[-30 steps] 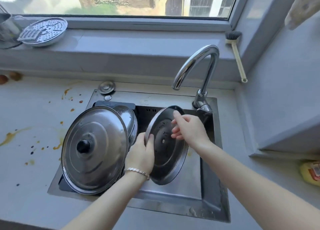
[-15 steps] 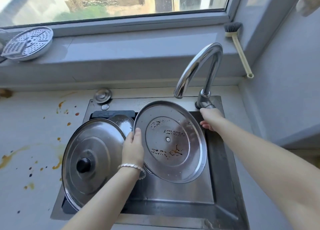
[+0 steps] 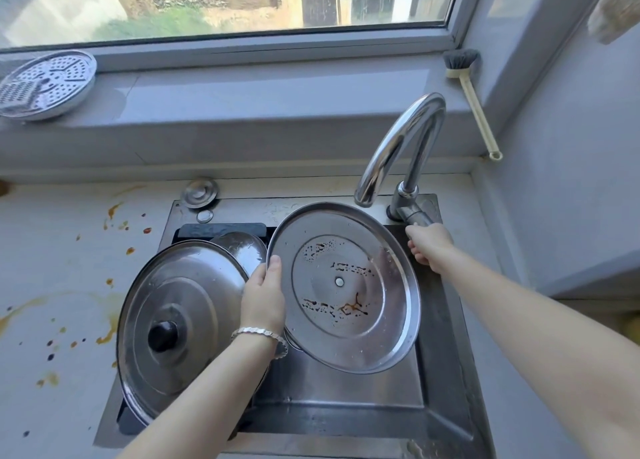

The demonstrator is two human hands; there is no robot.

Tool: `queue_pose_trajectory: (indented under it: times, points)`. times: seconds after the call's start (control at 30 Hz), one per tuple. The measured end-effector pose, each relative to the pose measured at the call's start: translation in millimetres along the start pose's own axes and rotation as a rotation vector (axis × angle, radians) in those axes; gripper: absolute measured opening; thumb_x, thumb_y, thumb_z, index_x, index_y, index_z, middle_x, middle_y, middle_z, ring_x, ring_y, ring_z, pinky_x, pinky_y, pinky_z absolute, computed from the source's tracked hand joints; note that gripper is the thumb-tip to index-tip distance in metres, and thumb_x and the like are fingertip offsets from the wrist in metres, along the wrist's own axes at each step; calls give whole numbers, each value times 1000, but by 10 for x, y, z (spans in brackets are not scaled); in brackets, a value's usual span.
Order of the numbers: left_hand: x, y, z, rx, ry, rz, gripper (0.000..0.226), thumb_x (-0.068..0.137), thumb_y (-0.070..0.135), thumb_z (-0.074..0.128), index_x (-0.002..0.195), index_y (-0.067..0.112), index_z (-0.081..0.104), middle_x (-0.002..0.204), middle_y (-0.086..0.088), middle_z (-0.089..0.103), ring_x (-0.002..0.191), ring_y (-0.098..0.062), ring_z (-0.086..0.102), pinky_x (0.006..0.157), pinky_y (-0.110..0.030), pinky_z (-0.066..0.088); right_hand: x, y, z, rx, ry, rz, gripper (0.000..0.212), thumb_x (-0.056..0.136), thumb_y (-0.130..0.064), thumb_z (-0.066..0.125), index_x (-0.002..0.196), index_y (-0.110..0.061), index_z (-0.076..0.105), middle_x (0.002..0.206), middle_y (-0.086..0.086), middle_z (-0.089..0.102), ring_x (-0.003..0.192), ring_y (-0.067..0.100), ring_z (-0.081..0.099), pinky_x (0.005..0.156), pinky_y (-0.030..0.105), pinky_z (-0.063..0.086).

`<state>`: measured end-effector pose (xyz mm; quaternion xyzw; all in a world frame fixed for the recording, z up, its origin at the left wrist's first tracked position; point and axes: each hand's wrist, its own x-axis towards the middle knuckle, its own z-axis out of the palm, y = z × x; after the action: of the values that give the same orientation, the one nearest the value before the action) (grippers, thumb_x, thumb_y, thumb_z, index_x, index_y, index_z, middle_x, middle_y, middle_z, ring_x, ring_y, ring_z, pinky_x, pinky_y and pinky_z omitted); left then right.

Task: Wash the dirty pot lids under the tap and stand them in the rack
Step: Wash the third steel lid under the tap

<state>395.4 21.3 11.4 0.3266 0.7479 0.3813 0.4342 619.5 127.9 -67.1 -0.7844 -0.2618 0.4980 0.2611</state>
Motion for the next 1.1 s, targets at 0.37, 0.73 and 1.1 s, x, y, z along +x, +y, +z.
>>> queue_pose_trajectory:
  times: [0.37, 0.73, 1.1]
  points:
    - [-8, 23, 23, 13, -40, -22, 34, 99, 30, 36, 65, 30, 35, 69, 16, 35, 62, 2, 35, 57, -10, 26, -145, -56, -9, -188, 59, 8, 31, 89, -27, 45, 107, -3, 54, 88, 14, 57, 63, 22, 47, 55, 26, 40]
    - [-84, 10, 51, -73, -20, 28, 32, 98, 25, 39, 69, 31, 48, 74, 15, 52, 75, -4, 49, 61, -6, 36, -1228, 370, 787, -755, -518, -1154, 82, 82, -67, 4, 148, -19, 2, 150, -12, -9, 140, 1, -11, 114, 20, -12]
    - [-119, 0, 17, -152, 63, 25, 30, 99, 21, 36, 116, 10, 57, 101, 6, 55, 103, -12, 48, 88, -20, 32, -1225, 249, 857, -838, -477, -1175, 79, 80, -59, 6, 149, -20, 4, 154, -9, -6, 138, 0, -12, 116, 27, -8]
